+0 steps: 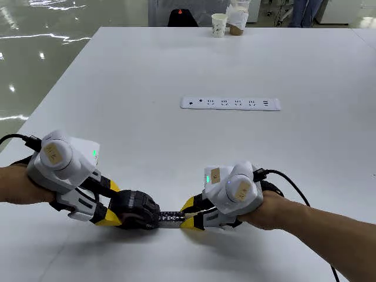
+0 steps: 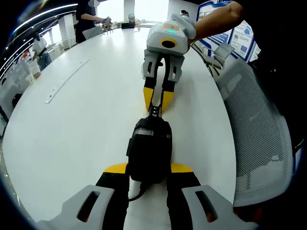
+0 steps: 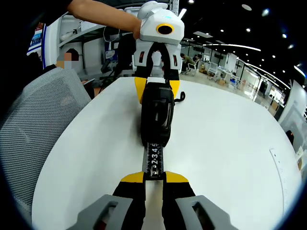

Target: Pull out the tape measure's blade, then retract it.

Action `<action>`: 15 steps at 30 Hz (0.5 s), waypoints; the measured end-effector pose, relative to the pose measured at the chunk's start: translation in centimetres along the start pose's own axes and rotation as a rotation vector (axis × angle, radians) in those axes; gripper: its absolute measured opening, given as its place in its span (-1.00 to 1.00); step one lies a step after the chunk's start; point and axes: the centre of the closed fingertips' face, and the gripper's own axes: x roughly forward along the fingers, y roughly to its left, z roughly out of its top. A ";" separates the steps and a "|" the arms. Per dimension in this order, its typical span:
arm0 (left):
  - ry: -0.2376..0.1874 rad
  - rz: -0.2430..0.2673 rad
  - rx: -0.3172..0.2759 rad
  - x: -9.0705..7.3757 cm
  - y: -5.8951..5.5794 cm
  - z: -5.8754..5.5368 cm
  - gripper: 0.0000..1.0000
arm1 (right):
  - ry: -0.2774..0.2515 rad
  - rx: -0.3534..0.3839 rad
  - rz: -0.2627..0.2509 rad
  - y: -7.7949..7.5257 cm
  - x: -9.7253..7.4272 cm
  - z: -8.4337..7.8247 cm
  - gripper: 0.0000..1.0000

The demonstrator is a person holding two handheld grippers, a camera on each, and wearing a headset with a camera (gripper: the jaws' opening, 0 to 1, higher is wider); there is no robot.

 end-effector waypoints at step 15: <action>0.008 -0.003 0.000 0.0 0.1 -0.1 -0.53 | 0.003 0.012 -0.007 0.0 -1.6 -1.1 -0.83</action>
